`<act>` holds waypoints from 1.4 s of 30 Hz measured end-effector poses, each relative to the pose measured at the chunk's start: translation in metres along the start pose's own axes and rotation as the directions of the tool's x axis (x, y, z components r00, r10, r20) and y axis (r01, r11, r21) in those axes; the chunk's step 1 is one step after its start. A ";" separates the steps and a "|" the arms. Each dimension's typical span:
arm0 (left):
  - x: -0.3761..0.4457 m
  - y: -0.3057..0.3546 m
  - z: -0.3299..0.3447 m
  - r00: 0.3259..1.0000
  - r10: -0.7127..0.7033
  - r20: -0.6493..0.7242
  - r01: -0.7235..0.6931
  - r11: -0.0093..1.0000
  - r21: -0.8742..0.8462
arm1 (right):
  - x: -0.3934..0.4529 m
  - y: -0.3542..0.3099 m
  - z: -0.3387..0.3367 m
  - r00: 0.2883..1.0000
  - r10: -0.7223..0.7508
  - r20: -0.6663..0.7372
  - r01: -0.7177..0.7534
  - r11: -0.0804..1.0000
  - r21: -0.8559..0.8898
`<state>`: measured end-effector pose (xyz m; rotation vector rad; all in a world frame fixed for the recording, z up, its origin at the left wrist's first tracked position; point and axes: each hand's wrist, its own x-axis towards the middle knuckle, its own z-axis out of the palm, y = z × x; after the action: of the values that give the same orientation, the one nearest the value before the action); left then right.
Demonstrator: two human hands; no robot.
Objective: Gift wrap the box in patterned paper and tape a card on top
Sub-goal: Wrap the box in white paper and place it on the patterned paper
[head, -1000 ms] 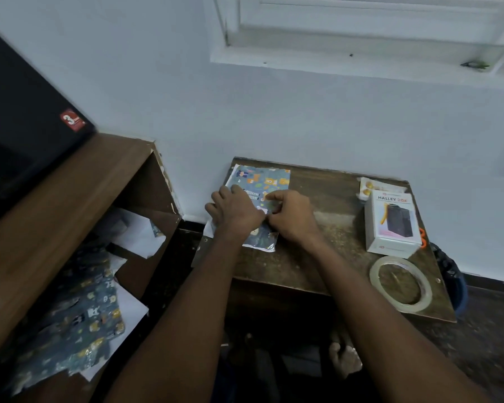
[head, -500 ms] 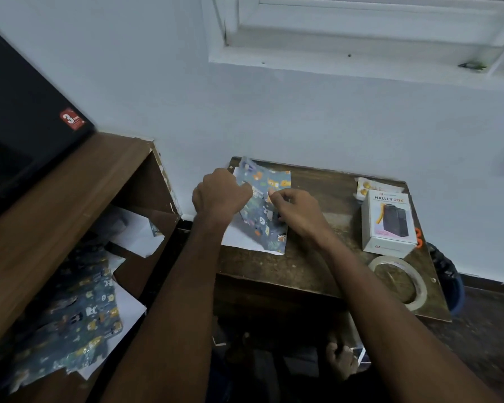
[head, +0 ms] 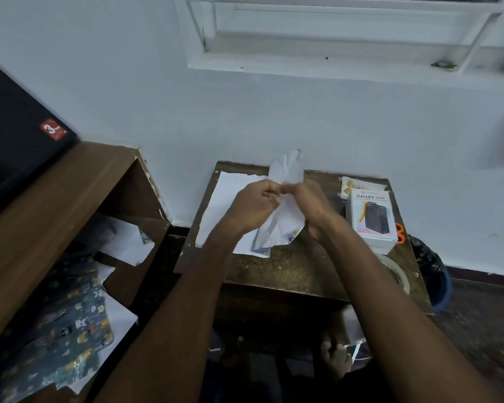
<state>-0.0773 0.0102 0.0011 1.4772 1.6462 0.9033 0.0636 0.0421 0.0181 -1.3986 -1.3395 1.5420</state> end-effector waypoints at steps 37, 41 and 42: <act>0.017 0.012 0.077 0.910 -0.101 0.403 -0.222 0.701 0.678 | -0.012 0.015 -0.168 0.981 -0.183 0.069 0.180 0.701 -0.690; 0.018 0.000 0.092 0.899 -0.224 0.376 -0.170 0.612 0.772 | -0.010 0.030 -0.172 0.985 -0.095 0.142 0.171 0.577 -0.798; 0.018 -0.001 0.098 0.903 -0.238 0.357 -0.152 0.601 0.785 | -0.009 0.032 -0.172 0.985 -0.097 0.145 0.175 0.577 -0.797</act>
<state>0.0070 0.0304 -0.0480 2.0116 1.7976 -0.3211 0.2359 0.0692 0.0067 -1.6757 -2.3310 0.8663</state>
